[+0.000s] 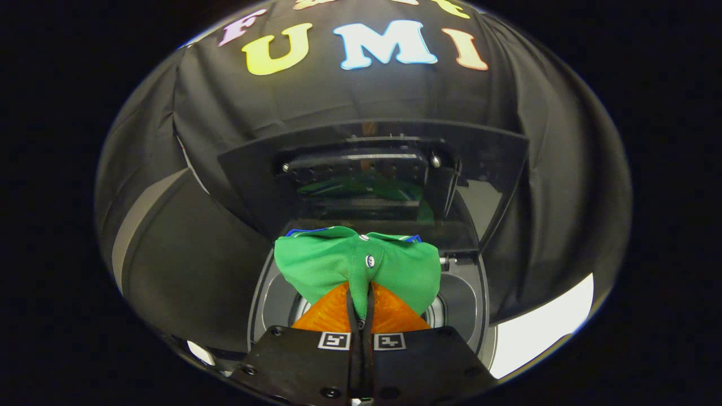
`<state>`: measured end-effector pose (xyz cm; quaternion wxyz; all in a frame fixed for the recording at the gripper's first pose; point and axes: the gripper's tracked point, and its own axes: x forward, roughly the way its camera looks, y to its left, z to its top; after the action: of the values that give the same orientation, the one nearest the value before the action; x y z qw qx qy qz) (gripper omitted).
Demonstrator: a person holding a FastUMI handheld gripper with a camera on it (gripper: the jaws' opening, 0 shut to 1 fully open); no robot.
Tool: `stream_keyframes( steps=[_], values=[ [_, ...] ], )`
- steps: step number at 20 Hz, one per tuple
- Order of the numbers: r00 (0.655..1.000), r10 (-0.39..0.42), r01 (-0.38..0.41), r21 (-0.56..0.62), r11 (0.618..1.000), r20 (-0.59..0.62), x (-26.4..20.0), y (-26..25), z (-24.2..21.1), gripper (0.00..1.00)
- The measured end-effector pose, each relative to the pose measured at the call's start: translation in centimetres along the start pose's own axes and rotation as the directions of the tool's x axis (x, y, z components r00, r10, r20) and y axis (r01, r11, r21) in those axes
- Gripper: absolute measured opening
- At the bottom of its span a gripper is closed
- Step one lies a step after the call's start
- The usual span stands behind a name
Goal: Put the clothes into the washing machine and then close the washing machine lid.
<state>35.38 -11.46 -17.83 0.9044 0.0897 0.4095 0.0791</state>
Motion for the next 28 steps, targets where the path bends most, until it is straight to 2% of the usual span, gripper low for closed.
stream_keyframes(
  steps=[6,12,19,23,25,28],
  values=[
    [0.997,-0.021,0.026,0.071,0.997,-0.075,3.0,-1.3,-2.3,0.01],
    [0.991,-0.045,0.053,0.064,0.997,-0.126,5.1,-1.0,-3.3,0.02],
    [0.981,-0.06,0.075,0.074,0.994,-0.187,5.5,-0.9,-4.2,0.02],
    [0.983,-0.034,0.058,0.128,0.99,-0.183,5.2,-0.3,-3.7,0.03],
    [0.977,0.03,0.007,0.175,0.985,-0.209,5.0,0.6,-3.8,0.41],
    [0.993,-0.038,0.056,0.166,0.984,-0.109,5.2,-1.2,-2.1,0.97]
  ],
)
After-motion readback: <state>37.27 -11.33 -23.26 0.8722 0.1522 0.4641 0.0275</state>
